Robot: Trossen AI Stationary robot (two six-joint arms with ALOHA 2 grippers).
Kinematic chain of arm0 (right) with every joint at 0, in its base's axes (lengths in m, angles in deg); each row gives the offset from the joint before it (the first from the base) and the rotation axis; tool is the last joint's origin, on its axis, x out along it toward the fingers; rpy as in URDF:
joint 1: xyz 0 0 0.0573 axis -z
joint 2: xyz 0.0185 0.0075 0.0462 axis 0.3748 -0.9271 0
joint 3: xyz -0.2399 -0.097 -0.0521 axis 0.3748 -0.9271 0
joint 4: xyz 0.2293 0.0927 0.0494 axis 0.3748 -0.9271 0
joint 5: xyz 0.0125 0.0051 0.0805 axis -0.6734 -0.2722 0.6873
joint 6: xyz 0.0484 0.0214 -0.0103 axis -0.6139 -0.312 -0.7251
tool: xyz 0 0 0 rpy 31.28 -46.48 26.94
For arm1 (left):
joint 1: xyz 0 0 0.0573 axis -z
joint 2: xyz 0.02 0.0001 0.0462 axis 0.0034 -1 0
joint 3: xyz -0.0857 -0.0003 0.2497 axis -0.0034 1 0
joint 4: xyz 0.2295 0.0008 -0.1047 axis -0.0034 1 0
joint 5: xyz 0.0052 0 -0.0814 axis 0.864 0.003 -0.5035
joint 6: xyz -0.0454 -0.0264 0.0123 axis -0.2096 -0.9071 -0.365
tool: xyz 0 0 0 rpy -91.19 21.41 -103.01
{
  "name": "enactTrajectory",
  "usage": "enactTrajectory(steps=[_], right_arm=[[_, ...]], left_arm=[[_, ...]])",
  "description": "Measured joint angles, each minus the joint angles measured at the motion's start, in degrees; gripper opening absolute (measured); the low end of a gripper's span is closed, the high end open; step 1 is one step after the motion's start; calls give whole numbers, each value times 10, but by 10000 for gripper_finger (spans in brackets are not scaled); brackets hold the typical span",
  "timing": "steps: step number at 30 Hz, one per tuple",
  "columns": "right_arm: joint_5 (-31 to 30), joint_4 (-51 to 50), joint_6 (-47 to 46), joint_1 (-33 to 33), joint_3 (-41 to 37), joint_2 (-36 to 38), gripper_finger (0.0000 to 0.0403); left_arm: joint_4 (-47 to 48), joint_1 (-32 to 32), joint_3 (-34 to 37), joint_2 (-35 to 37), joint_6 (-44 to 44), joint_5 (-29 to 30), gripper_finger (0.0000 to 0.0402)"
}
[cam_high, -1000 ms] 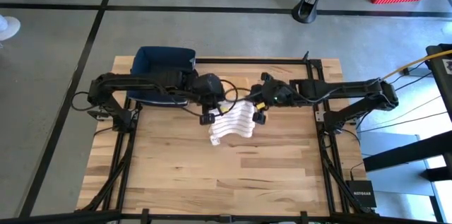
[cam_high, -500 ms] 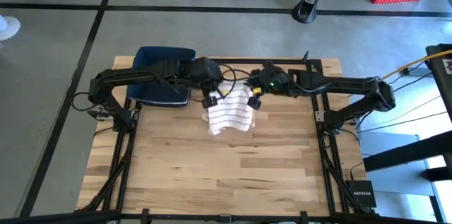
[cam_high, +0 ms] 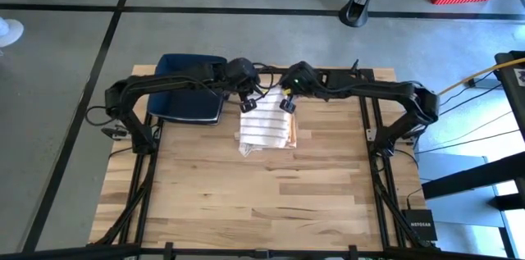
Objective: Fold towel
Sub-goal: Stack the white towel on the orange towel, then return to Home Position
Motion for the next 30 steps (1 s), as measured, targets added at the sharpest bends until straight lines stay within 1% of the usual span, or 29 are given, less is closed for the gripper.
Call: enactTrajectory(steps=[6,10,14,17,20,23,25,27,30], right_arm=[[14,6,45,30,0,-33,13],[28,24,48,40,-1,-55,17],[20,37,71,42,-2,-69,31],[15,47,74,43,-2,-73,51],[-6,48,74,44,-3,-76,85],[-51,46,74,44,-3,-74,131],[-74,23,73,43,-1,-62,160],[-60,-15,65,43,13,-41,185],[3,-84,48,42,30,2,212]], left_arm=[[-84,-16,63,-5,0,-1,24],[-120,-22,91,-7,2,0,24],[-145,-23,104,-10,-4,2,25],[-148,-24,106,-14,-6,4,28],[-145,-28,106,-16,-15,6,55],[-145,-28,106,-16,-28,6,99],[-130,-27,98,-11,-35,5,128],[-114,-19,85,3,-48,4,149],[-86,2,74,34,-58,3,165]])
